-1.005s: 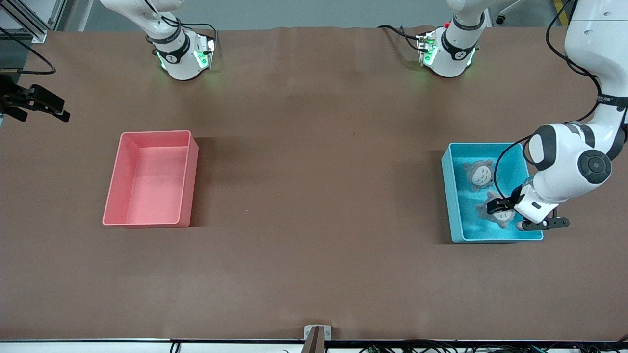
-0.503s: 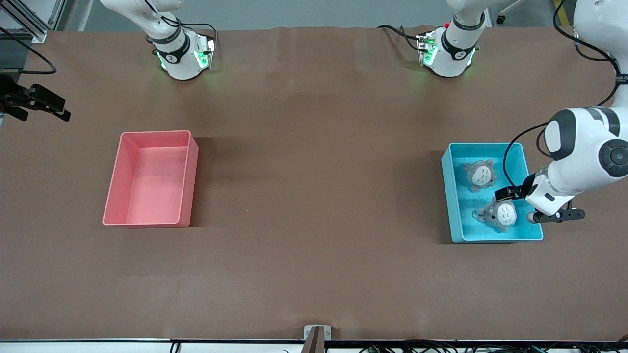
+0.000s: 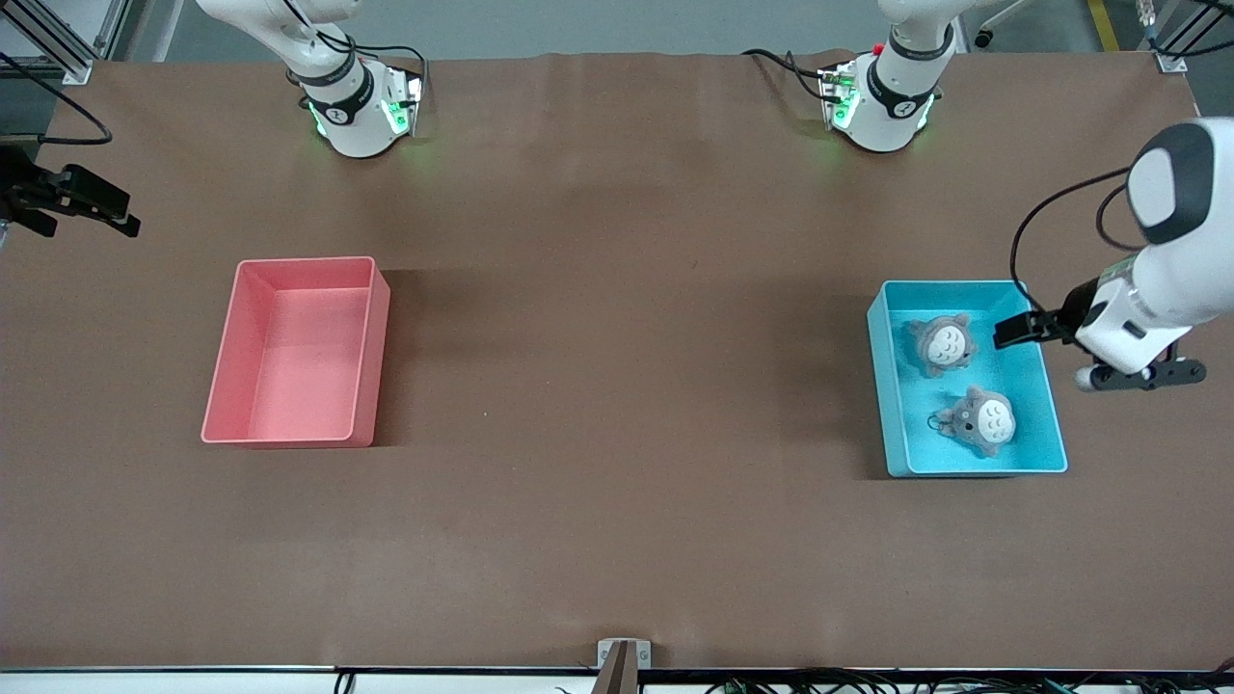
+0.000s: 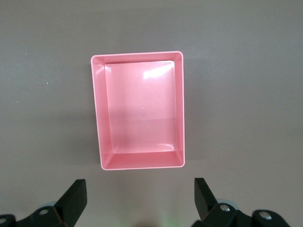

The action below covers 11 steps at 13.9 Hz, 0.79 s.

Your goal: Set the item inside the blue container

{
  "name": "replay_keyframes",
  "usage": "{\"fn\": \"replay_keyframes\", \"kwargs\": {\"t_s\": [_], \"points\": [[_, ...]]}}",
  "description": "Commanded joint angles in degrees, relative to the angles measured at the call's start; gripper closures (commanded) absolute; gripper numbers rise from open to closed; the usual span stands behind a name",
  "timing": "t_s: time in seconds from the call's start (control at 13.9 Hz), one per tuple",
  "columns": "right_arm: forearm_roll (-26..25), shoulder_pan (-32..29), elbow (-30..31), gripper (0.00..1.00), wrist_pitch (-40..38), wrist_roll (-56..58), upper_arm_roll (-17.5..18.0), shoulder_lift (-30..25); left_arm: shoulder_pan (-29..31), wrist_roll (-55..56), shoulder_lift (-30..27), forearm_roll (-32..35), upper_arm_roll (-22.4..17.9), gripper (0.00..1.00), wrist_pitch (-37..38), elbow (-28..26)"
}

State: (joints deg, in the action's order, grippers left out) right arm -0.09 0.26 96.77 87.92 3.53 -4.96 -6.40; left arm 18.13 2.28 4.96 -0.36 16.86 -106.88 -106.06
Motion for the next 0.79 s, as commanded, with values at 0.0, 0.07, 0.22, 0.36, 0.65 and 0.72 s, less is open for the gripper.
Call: {"fn": "replay_keyframes", "kwargs": {"t_s": [0.0, 0.07, 0.22, 0.36, 0.65, 0.72], "points": [[0.88, 0.44, 1.75, 0.00, 0.67, 0.60, -0.23, -1.86, 0.33, -1.67, -7.49, -1.84, -0.34, 0.00, 5.78, 0.75], [0.88, 0.44, 1.75, 0.00, 0.67, 0.60, -0.23, -1.86, 0.33, -1.67, -8.29, -1.84, -0.34, 0.00, 9.29, 3.37], [0.88, 0.44, 1.75, 0.00, 0.76, 0.60, -0.23, -1.77, 0.15, -1.41, -8.21, -1.84, -0.17, 0.00, 14.57, 8.73], [1.57, 0.44, 1.75, 0.00, 0.76, 0.60, -0.23, -1.86, -0.11, -1.49, -7.86, -1.75, 0.10, 0.00, 15.12, 11.91], [2.11, 0.36, 1.75, 0.00, 0.76, 0.68, -0.23, -1.86, -0.11, -0.79, -7.86, -1.84, 0.10, 0.00, 15.30, 12.72], [2.11, 0.36, 1.75, 0.00, 0.67, 0.68, -0.23, -1.86, -0.02, -0.70, -7.60, -1.84, 0.10, 0.00, 15.30, 12.72]]}}
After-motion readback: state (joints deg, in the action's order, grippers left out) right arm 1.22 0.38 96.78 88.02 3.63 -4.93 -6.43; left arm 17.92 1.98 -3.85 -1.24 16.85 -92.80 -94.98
